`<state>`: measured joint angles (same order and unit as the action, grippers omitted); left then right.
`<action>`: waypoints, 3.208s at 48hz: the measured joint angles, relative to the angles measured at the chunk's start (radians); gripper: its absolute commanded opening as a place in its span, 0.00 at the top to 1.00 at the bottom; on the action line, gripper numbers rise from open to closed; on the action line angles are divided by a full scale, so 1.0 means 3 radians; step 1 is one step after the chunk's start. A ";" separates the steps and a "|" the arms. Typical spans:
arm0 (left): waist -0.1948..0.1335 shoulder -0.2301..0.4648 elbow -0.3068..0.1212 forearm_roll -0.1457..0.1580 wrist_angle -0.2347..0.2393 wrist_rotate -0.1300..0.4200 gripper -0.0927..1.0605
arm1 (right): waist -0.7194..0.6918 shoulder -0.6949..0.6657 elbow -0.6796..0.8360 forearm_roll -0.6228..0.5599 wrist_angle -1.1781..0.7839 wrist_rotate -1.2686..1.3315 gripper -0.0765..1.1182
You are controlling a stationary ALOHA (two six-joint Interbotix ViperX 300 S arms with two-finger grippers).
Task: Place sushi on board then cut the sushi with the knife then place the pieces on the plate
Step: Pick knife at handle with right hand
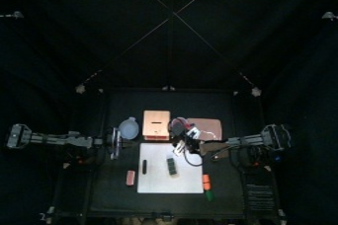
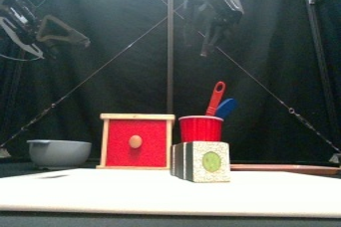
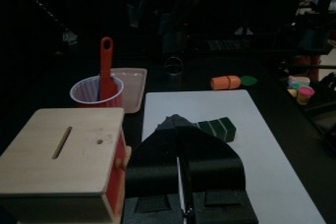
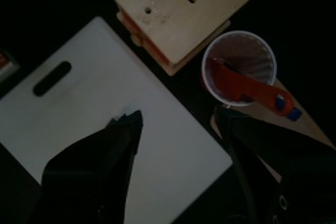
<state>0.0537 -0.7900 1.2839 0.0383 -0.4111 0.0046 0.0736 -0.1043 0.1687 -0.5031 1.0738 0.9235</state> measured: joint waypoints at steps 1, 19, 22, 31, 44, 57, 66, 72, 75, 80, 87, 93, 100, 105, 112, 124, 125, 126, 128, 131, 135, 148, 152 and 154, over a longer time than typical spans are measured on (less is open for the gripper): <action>0.0010 0.0000 -0.0005 -0.0005 0.0005 0.0000 0.94 | -0.0046 -0.0031 0.0005 0.0056 0.0000 -0.0107 0.17; 0.0056 -0.0005 0.0000 -0.0010 0.0005 -0.0005 0.94 | -0.0798 -0.0174 0.0072 0.1140 0.0026 -0.1795 0.17; 0.0061 0.0000 0.0005 -0.0020 0.0005 -0.0010 0.94 | -0.0915 -0.0169 0.0072 0.1248 0.0046 -0.1963 0.17; 0.0066 0.0000 0.0015 -0.0097 0.0000 -0.0005 0.94 | -0.1273 -0.0092 0.0051 0.1375 0.0148 -0.2357 0.17; 0.0092 0.0000 0.0031 -0.0123 0.0005 -0.0005 0.94 | -0.1473 0.0245 -0.0164 0.1698 0.0409 -0.2766 0.17; 0.0107 0.0000 0.0051 -0.0123 0.0005 -0.0010 0.94 | -0.1483 0.0614 -0.0527 0.1764 0.0793 -0.2950 0.17; 0.0128 0.0000 0.0072 -0.0123 0.0005 -0.0010 0.94 | -0.1514 0.0803 -0.0731 0.1759 0.0987 -0.2966 0.17; 0.0138 0.0000 0.0092 -0.0123 0.0005 -0.0010 0.94 | -0.1549 0.0874 -0.0793 0.1764 0.1069 -0.2966 0.17; 0.0143 0.0000 0.0102 -0.0123 0.0005 -0.0015 0.94 | -0.1560 0.0895 -0.0803 0.1769 0.1135 -0.2966 0.17; 0.0148 -0.0005 0.0112 -0.0123 0.0005 -0.0015 0.94 | -0.1565 0.0920 -0.0803 0.1769 0.1232 -0.2971 0.17; 0.0159 0.0000 0.0112 -0.0123 0.0000 -0.0015 0.94 | -0.1565 0.0951 -0.0813 0.1790 0.1278 -0.2966 0.17; 0.0159 0.0000 0.0112 -0.0123 0.0005 -0.0020 0.94 | -0.1560 0.0987 -0.0818 0.1831 0.1283 -0.2971 0.17; 0.0164 0.0000 0.0112 -0.0123 0.0005 -0.0015 0.94 | -0.1554 0.1043 -0.0818 0.1861 0.1289 -0.2976 0.17; 0.0164 0.0000 0.0112 -0.0123 0.0005 -0.0015 0.94 | -0.1554 0.1064 -0.0818 0.1871 0.1289 -0.2976 0.17; 0.0164 0.0000 0.0128 -0.0123 0.0005 -0.0015 0.94 | -0.1549 0.1084 -0.0818 0.1877 0.1294 -0.3027 0.18; 0.0164 0.0000 0.0138 -0.0123 0.0005 -0.0015 0.94 | -0.1549 0.1140 -0.0833 0.1907 0.1299 -0.3058 0.28; 0.0164 -0.0005 0.0133 -0.0123 0.0005 -0.0015 0.94 | -0.1549 0.1145 -0.0833 0.1917 0.1299 -0.3063 0.29; 0.0164 0.0000 0.0138 -0.0123 0.0005 -0.0015 0.94 | -0.1549 0.1145 -0.0833 0.1923 0.1299 -0.3058 0.30; 0.0164 0.0000 0.0138 -0.0123 0.0005 -0.0020 0.94 | -0.1549 0.1161 -0.0839 0.1933 0.1299 -0.3063 0.32; 0.0164 -0.0005 0.0138 -0.0123 0.0000 -0.0015 0.94 | -0.1554 0.1171 -0.0839 0.1963 0.1299 -0.3063 0.35; 0.0164 0.0000 0.0143 -0.0123 0.0005 -0.0015 0.94 | -0.1554 0.1176 -0.0839 0.1994 0.1304 -0.3063 0.38; 0.0164 0.0000 0.0159 -0.0123 0.0000 -0.0015 0.94 | -0.1565 0.1217 -0.0915 0.2035 0.1396 -0.3068 0.41; 0.0164 -0.0005 0.0159 -0.0128 0.0005 -0.0015 0.94 | -0.1565 0.1232 -0.0956 0.2025 0.1416 -0.3068 0.44; 0.0169 -0.0005 0.0159 -0.0123 0.0005 -0.0015 0.94 | -0.1565 0.1237 -0.0977 0.2020 0.1427 -0.3068 0.45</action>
<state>0.1043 -0.7915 1.3315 0.0015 -0.4096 0.0000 -0.3958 0.2669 -0.1243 0.1028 1.5018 0.0031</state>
